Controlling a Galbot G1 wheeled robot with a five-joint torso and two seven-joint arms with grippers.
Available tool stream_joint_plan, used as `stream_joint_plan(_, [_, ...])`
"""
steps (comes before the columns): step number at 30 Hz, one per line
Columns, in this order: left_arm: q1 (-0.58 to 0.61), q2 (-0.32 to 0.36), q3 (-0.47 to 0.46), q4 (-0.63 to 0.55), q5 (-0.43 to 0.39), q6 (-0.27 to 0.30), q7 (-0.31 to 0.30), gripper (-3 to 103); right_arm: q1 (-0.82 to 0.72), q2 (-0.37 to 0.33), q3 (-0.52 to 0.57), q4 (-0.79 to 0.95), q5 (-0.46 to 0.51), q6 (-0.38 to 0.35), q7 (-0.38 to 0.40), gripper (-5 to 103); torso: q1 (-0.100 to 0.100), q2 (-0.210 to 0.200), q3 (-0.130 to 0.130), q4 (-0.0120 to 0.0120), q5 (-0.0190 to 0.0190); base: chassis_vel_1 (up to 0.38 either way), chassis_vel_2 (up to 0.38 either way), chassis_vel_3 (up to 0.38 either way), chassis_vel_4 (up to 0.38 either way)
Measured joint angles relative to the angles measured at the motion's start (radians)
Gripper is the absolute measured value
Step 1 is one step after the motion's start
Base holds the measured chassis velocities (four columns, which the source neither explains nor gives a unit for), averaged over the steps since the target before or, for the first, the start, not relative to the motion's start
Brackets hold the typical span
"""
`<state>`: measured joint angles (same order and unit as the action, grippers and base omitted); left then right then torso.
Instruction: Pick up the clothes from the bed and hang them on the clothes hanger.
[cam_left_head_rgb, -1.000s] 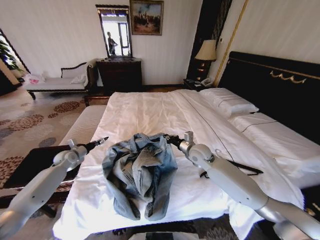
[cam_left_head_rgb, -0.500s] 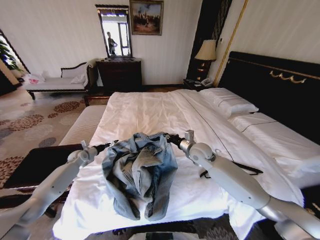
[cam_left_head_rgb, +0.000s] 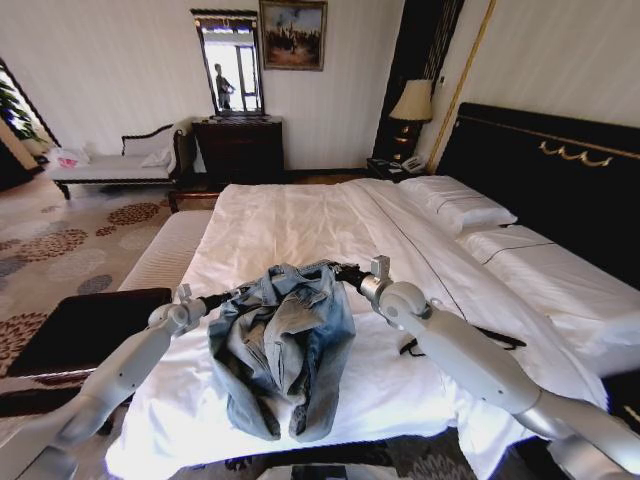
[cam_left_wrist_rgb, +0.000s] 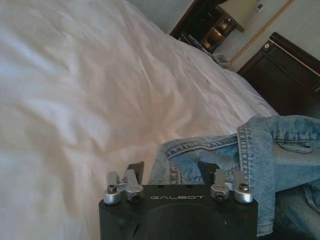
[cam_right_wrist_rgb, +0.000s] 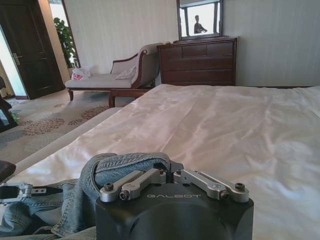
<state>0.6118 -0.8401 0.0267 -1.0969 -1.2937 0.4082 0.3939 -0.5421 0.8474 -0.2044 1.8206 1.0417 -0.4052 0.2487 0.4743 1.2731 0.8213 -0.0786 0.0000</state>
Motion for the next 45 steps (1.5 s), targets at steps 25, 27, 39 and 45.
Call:
stream_joint_plan(25, [0.108, 0.107, -0.127, -0.234, -0.022, -0.053, -0.080, 3, -0.035, 0.003, 0.021, 0.041, -0.016, 0.005, 0.013, 2, 0.000, 0.000, 0.000, -0.0002, -0.0001, 0.000, 0.000, 0.000, 0.000])
stream_joint_plan(27, [0.127, 0.127, -0.161, -0.293, -0.031, -0.065, -0.099, 3, -0.039, 0.006, 0.029, 0.046, -0.025, 0.007, 0.011, 2, 0.000, 0.000, 0.000, -0.0001, 0.0000, 0.000, 0.000, 0.000, 0.000])
stream_joint_plan(39, [0.204, 0.291, -0.412, -0.569, -0.120, -0.095, -0.186, 3, -0.015, -0.004, 0.072, 0.096, -0.055, 0.023, 0.015, 2, 0.000, 0.000, 0.000, 0.0000, -0.0001, 0.000, 0.000, 0.000, 0.000])
stream_joint_plan(45, [0.168, 0.394, -0.459, -0.646, -0.196, -0.095, -0.214, 3, 0.057, -0.002, 0.069, 0.092, -0.033, 0.023, 0.031, 2, 0.000, 0.000, 0.000, -0.0001, -0.0001, 0.000, 0.000, 0.000, 0.000])
